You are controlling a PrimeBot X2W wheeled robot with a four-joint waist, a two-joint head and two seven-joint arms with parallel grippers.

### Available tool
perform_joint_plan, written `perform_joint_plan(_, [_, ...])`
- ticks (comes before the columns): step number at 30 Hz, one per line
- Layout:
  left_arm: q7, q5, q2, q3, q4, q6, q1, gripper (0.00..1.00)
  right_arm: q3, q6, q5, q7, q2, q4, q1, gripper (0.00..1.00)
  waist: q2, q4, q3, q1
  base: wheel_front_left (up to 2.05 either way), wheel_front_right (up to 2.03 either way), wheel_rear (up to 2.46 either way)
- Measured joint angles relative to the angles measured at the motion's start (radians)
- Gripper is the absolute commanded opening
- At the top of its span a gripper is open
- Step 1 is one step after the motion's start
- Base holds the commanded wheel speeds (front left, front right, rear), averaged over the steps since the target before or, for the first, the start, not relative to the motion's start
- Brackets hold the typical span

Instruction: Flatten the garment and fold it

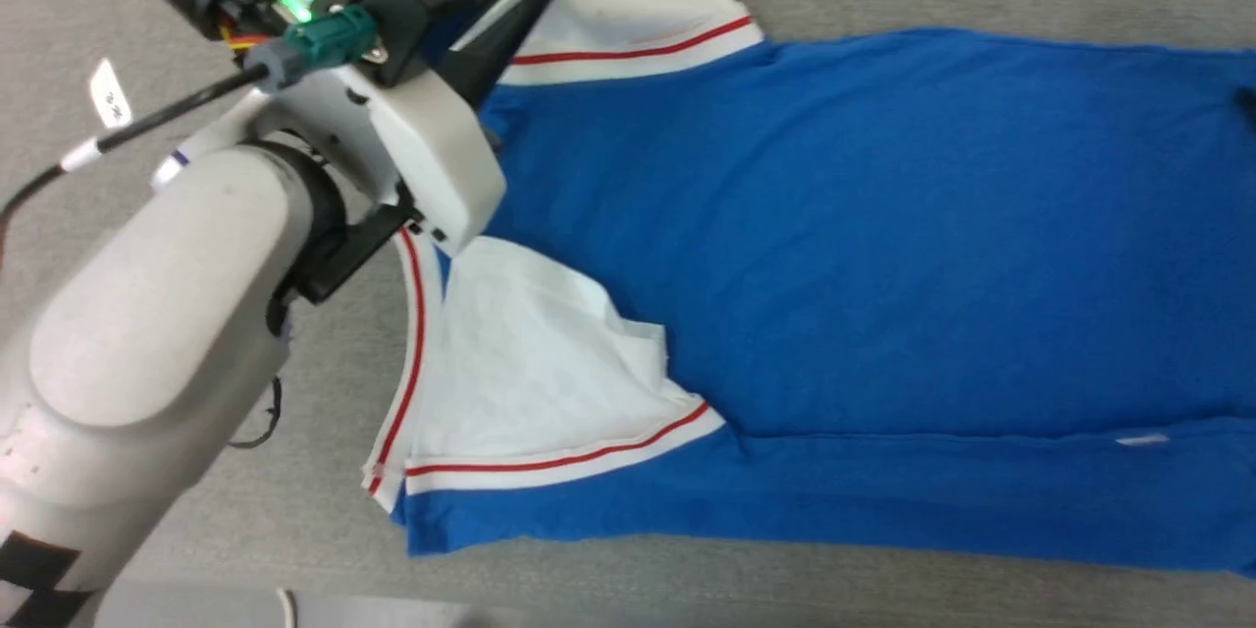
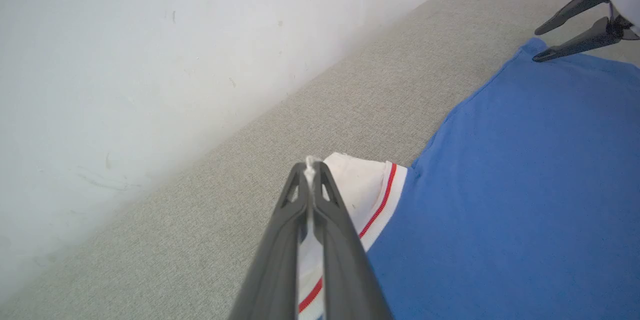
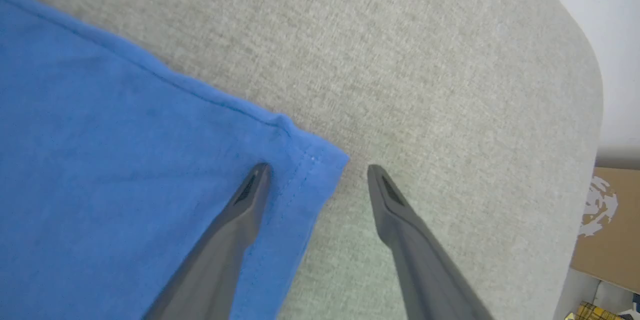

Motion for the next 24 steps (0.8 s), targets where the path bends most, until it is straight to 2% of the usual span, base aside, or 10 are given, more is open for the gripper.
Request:
perform_joint_plan(4, [-0.011, 0.000, -0.011, -0.002, -0.005, 0.005, 0.005, 0.00, 0.031, -0.002, 0.016, -0.013, -0.021, 0.038, -0.029, 1.00, 0.0000, 0.028, 0.017, -0.0001, 0.00, 0.00, 0.00])
perform_joint_plan(5, [-0.016, -0.001, -0.011, -0.002, -0.004, 0.009, 0.011, 0.00, 0.045, -0.003, 0.022, -0.022, -0.028, 0.042, -0.035, 0.47, 0.0000, 0.033, 0.020, -0.0001, 0.00, 0.00, 0.00])
perform_joint_plan(6, [-0.019, -0.002, -0.011, -0.002, -0.002, 0.009, 0.017, 0.00, 0.055, -0.003, 0.027, -0.031, -0.034, 0.047, -0.040, 0.13, 0.0000, 0.036, 0.022, -0.0002, 0.00, 0.00, 0.00])
perform_joint_plan(7, [-0.022, -0.004, -0.011, -0.001, 0.001, 0.012, 0.024, 0.00, 0.065, -0.003, 0.033, -0.041, -0.036, 0.053, -0.044, 0.00, 0.0000, 0.037, 0.022, -0.0001, 0.00, 0.00, 0.00])
perform_joint_plan(11, [-0.046, -0.018, -0.011, 0.007, 0.012, 0.033, 0.056, 0.00, 0.099, -0.002, 0.056, -0.123, -0.018, 0.087, -0.048, 0.00, 0.0000, 0.033, 0.008, 0.0001, 0.00, 0.00, 0.00])
perform_joint_plan(18, [-0.099, -0.081, 0.000, 0.059, 0.022, 0.089, 0.158, 0.00, 0.095, -0.001, 0.057, -0.318, 0.032, 0.150, -0.020, 0.00, 0.0000, 0.014, -0.061, 0.0004, 0.00, 0.00, 0.00])
perform_joint_plan(21, [-0.124, -0.151, 0.010, 0.102, 0.002, 0.118, 0.232, 0.00, 0.067, 0.000, 0.044, -0.399, 0.050, 0.165, 0.011, 0.00, 0.0000, 0.006, -0.103, 0.0003, 0.00, 0.00, 0.00])
perform_joint_plan(24, [-0.131, -0.165, 0.040, 0.113, -0.030, 0.144, 0.305, 0.00, 0.024, 0.000, 0.042, -0.449, 0.067, 0.173, 0.065, 0.00, 0.0000, 0.000, -0.150, 0.0001, 0.00, 0.00, 0.00])
